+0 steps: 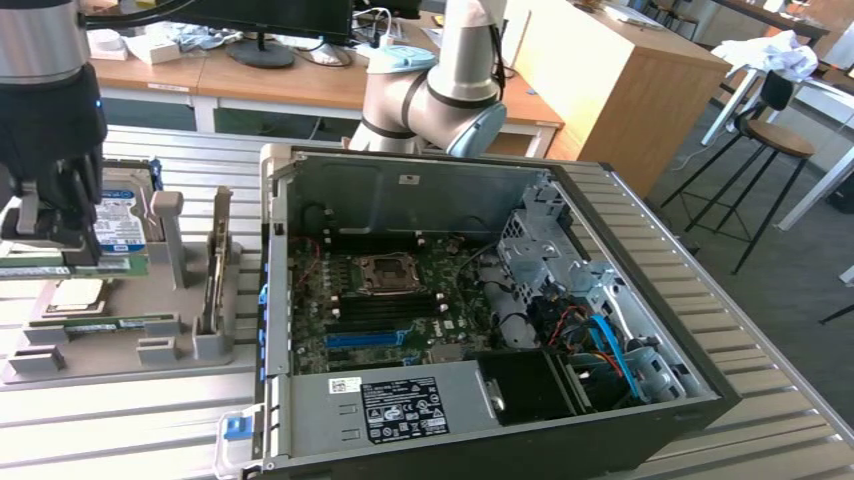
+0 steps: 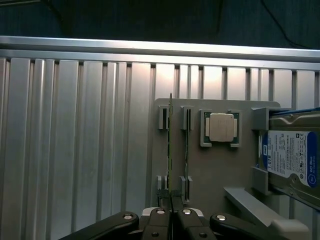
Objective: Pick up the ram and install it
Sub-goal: 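Pick up the ram and move it above insertion slot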
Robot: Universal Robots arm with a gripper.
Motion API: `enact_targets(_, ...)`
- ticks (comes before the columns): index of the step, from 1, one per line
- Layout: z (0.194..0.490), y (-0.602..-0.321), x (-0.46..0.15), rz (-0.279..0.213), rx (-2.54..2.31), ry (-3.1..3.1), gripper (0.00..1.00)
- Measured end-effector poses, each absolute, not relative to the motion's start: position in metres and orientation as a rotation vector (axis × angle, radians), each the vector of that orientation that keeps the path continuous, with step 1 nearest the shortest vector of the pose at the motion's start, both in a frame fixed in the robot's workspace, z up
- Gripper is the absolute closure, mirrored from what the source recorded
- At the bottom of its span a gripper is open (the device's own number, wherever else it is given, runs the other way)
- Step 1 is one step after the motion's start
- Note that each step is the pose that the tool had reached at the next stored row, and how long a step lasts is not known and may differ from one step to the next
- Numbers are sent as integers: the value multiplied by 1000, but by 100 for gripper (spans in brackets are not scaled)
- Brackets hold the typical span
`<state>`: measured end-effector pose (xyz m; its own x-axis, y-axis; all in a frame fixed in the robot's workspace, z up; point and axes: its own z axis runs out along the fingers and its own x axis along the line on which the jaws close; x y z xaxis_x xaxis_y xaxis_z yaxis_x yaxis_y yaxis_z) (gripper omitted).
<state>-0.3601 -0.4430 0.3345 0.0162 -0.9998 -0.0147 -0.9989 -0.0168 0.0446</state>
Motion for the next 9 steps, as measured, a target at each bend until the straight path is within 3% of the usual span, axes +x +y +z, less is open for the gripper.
enact_targets(9, 345, -443, -360, -64, 2223, -2187, 89)
